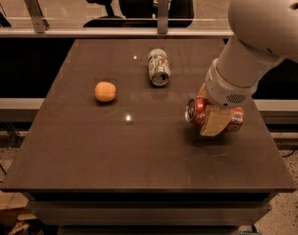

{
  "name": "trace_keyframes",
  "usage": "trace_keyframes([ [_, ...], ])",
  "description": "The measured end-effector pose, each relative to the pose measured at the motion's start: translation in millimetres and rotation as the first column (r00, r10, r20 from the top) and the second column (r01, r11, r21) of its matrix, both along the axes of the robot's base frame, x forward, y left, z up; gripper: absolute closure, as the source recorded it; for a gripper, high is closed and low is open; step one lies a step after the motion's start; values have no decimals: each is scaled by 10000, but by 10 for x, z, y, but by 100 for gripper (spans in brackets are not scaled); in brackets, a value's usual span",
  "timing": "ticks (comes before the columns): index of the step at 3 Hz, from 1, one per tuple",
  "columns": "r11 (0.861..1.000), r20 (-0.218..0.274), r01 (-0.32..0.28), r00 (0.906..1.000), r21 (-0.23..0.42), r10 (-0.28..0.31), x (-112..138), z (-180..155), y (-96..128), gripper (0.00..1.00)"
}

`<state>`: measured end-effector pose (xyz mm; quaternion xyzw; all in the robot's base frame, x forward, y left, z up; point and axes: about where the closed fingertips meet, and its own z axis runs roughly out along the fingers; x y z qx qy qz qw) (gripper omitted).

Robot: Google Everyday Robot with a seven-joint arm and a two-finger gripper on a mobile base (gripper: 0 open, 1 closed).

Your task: Knock coke can over

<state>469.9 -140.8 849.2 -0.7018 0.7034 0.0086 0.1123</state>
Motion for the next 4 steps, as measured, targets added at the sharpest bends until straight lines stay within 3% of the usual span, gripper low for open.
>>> trace_keyframes([
  [3, 9857, 7, -466, 9989, -1621, 473, -106, -242, 135, 100],
  [4, 9859, 27, -461, 9989, -1608, 471, -107, -235, 134, 82],
])
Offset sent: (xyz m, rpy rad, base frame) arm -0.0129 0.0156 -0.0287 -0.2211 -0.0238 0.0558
